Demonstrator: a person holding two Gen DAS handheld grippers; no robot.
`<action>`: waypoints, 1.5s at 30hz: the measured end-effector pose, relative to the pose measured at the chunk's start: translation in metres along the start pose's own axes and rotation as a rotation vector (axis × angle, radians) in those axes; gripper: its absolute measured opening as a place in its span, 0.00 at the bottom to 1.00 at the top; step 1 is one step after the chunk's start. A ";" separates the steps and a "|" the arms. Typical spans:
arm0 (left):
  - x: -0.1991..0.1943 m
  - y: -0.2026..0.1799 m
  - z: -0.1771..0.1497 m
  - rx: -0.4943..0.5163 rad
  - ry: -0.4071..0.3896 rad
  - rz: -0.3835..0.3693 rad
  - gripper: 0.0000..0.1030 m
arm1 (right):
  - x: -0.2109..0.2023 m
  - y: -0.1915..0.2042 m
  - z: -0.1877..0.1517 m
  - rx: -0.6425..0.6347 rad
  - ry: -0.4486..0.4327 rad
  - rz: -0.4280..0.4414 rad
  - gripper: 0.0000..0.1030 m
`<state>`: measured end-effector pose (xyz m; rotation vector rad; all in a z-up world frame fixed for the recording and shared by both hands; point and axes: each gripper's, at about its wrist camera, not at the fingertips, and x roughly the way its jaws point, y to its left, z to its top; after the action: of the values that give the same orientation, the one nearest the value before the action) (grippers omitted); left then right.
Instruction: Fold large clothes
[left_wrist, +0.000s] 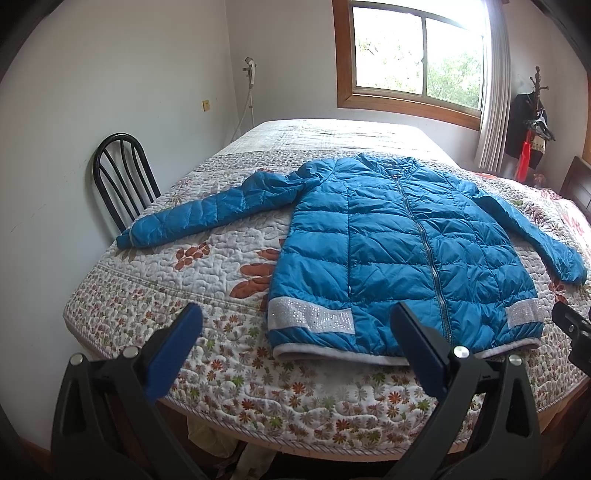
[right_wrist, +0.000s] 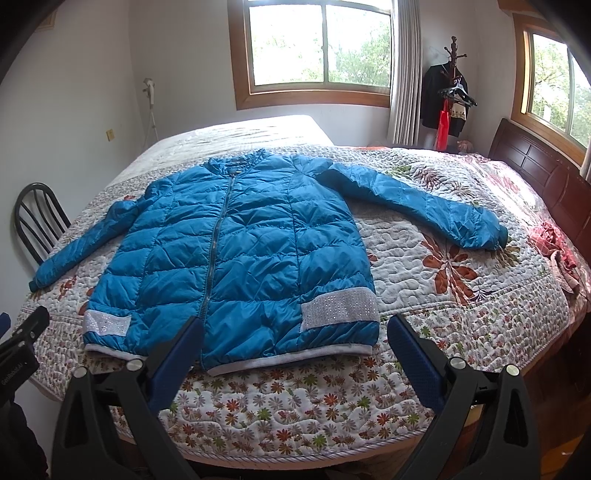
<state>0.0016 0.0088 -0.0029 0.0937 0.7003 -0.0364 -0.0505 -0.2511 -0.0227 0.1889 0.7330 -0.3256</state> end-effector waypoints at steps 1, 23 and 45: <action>0.000 0.000 0.000 0.000 0.000 0.000 0.97 | 0.000 0.000 0.000 0.000 -0.001 -0.001 0.97; 0.009 -0.003 0.000 0.034 0.037 -0.148 0.97 | 0.011 -0.029 0.011 0.073 0.050 -0.010 0.97; 0.171 -0.194 0.156 0.163 0.241 -0.330 0.94 | 0.176 -0.326 0.127 0.428 0.242 -0.160 0.92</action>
<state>0.2200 -0.1997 -0.0093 0.1399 0.9475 -0.4041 0.0355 -0.6311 -0.0679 0.5844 0.9141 -0.6195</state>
